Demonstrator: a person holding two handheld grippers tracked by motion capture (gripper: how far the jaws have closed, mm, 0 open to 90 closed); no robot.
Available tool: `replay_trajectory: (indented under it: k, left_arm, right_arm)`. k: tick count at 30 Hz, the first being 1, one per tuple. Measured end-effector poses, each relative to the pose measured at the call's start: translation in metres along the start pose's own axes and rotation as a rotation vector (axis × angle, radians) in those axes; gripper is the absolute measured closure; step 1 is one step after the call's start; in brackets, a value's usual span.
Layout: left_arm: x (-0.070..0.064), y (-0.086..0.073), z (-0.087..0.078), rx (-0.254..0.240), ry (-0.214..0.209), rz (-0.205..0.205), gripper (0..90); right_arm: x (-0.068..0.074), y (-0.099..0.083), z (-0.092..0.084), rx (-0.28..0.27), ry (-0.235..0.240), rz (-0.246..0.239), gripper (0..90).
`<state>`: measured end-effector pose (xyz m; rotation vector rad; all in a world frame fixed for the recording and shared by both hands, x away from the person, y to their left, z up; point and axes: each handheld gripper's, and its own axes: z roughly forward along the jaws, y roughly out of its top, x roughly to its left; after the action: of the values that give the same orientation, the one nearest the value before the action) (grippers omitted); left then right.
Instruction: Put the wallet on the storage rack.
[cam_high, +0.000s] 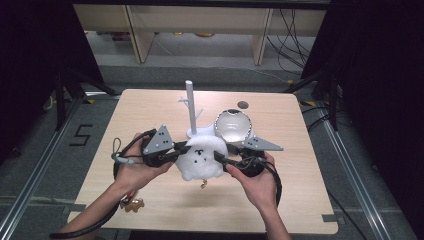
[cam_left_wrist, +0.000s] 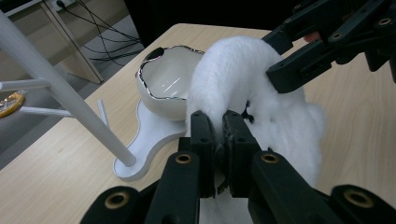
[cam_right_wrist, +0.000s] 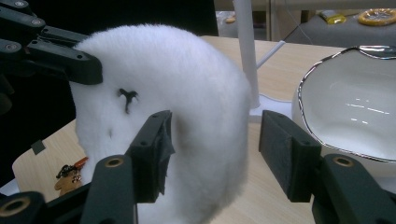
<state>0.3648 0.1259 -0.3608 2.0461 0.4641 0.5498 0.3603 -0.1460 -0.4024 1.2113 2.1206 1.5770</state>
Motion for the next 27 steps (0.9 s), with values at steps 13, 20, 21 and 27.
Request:
replay_trajectory:
  k: [13, 20, 21, 27]
  left_arm:
    - [-0.005, 0.002, 0.001, -0.029, -0.002, 0.015, 83.1]
    - [-0.002, -0.001, -0.001, -0.081, 0.007, 0.008, 77.4]
    - [-0.001, -0.002, -0.002, -0.093, 0.008, -0.003, 75.6]
    - [0.005, -0.009, -0.014, -0.132, 0.070, -0.071, 49.8]
  right_arm:
    - [0.001, 0.000, -0.001, -0.009, -0.009, -0.075, 76.5]
    - [0.004, 0.001, -0.007, -0.041, -0.016, -0.093, 80.1]
    - [0.004, 0.002, -0.008, -0.044, -0.019, -0.095, 80.2]
    - [0.000, 0.006, -0.012, -0.071, -0.047, -0.108, 80.6]
